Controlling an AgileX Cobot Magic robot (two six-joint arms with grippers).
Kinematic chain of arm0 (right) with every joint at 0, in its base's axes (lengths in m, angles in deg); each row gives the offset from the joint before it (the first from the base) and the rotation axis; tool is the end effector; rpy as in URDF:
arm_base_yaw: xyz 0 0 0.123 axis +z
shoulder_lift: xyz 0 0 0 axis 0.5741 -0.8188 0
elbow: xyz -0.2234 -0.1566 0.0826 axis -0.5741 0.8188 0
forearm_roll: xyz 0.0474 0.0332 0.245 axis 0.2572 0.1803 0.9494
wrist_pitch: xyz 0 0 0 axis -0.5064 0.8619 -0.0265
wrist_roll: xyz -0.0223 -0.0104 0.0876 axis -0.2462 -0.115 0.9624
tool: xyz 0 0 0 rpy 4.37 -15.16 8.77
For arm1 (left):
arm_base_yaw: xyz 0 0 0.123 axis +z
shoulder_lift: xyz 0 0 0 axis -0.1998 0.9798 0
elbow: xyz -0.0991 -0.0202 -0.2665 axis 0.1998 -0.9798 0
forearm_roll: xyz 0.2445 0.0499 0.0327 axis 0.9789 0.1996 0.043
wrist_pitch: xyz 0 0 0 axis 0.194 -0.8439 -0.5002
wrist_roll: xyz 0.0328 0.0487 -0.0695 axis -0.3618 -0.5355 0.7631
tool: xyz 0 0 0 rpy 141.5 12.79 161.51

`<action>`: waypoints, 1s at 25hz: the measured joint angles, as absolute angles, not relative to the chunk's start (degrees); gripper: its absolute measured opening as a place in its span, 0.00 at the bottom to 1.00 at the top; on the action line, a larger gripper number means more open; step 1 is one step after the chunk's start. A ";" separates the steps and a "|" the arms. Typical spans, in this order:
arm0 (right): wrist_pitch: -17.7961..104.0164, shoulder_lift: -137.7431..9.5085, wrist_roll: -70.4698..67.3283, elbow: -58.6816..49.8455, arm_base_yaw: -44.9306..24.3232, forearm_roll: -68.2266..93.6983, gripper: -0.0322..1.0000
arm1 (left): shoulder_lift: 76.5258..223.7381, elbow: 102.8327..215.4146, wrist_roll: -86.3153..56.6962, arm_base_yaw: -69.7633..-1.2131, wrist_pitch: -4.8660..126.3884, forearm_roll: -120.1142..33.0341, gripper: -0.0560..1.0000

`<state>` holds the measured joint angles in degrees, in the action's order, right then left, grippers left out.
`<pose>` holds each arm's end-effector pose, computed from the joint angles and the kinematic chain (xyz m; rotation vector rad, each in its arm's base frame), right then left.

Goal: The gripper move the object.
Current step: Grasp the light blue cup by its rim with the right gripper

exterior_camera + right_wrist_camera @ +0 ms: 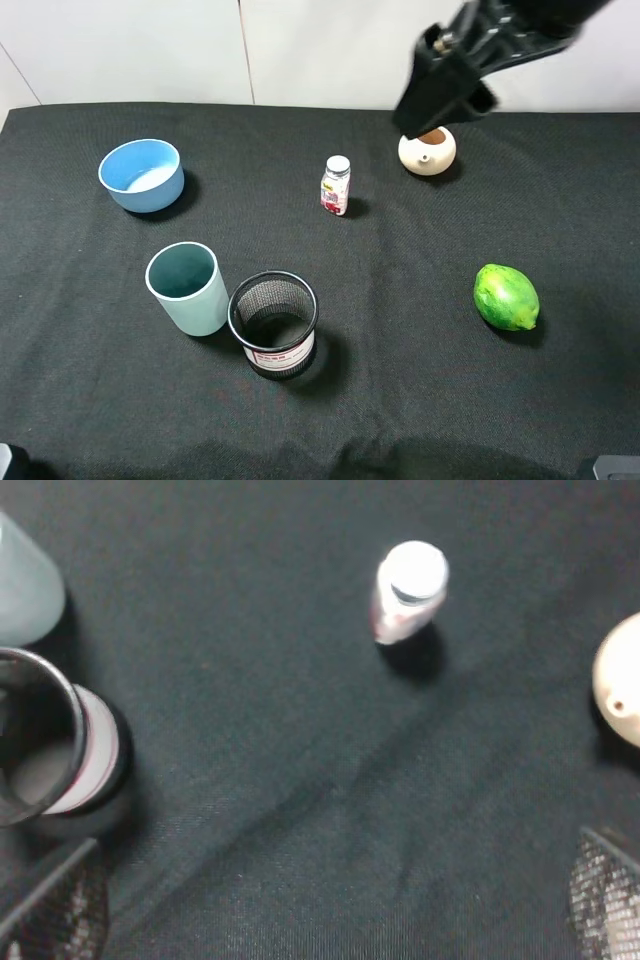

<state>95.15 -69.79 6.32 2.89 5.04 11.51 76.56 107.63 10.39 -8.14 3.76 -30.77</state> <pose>0.2058 0.1853 0.3452 -1.2007 2.3935 0.2955 -0.0050 -0.0013 0.2743 0.0986 2.0478 0.1179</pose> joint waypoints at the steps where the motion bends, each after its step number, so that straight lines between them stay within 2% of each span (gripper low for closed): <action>1: 95.46 -70.77 6.42 1.92 6.03 11.15 0.70 | 76.56 107.63 10.39 -8.14 3.76 -30.77 0.99; 13: 98.08 -81.54 8.12 -7.52 15.87 10.72 0.70 | 76.56 107.63 10.39 -8.14 3.76 -30.77 0.99; 25: 98.37 -92.22 8.18 -13.59 17.26 17.48 0.70 | 76.56 107.63 10.39 -8.14 3.76 -30.77 0.99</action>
<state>98.37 -92.22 8.18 -13.59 17.26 17.48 76.56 107.63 10.39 -8.14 3.76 -30.77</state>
